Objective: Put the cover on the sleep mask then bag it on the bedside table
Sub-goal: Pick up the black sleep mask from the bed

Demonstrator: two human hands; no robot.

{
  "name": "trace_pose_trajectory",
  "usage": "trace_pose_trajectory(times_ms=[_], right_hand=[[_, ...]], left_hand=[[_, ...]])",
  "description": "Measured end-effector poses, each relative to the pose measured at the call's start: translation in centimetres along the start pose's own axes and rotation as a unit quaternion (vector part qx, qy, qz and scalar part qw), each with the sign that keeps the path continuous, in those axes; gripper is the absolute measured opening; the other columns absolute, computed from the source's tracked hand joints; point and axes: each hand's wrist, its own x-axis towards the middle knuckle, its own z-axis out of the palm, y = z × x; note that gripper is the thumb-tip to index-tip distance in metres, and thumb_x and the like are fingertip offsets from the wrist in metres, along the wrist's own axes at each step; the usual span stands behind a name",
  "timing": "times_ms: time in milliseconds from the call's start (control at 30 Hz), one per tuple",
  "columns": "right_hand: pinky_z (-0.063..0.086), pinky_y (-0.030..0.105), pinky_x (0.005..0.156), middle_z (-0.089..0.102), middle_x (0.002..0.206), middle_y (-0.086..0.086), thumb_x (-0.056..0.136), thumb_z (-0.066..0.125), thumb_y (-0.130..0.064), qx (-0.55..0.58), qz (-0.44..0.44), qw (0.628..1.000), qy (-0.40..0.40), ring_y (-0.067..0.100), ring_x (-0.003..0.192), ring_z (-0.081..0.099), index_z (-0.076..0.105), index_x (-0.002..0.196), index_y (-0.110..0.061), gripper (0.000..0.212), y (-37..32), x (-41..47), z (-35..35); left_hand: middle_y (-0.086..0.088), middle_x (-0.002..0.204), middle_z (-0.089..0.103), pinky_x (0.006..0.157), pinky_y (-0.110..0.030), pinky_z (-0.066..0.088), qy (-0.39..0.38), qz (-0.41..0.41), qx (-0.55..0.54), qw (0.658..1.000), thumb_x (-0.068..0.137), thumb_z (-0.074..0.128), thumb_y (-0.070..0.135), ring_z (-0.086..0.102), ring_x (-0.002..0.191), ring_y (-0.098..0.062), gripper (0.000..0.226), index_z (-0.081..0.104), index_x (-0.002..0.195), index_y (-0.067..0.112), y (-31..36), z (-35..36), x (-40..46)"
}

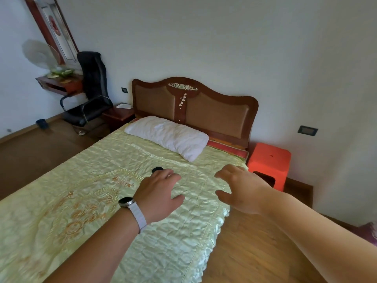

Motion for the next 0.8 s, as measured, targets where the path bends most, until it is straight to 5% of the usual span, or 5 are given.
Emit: trace_pose_trajectory(times_ms=[800], right_hand=[[0.047, 0.04, 0.086, 0.055, 0.121, 0.0, 0.086, 0.047, -0.054, -0.004, -0.087, 0.992, -0.092, 0.022, 0.106, 0.053, 0.048, 0.131, -0.026, 0.053, 13.6, 28.4, 4.8]], left_hand=[[0.001, 0.154, 0.038, 0.106, -0.035, 0.035, -0.094, -0.091, -0.022, 0.991, 0.089, 0.047, 0.057, 0.035, 0.138, -0.02, 0.064, 0.041, 0.144, 0.025, -8.9, 9.3, 27.6]])
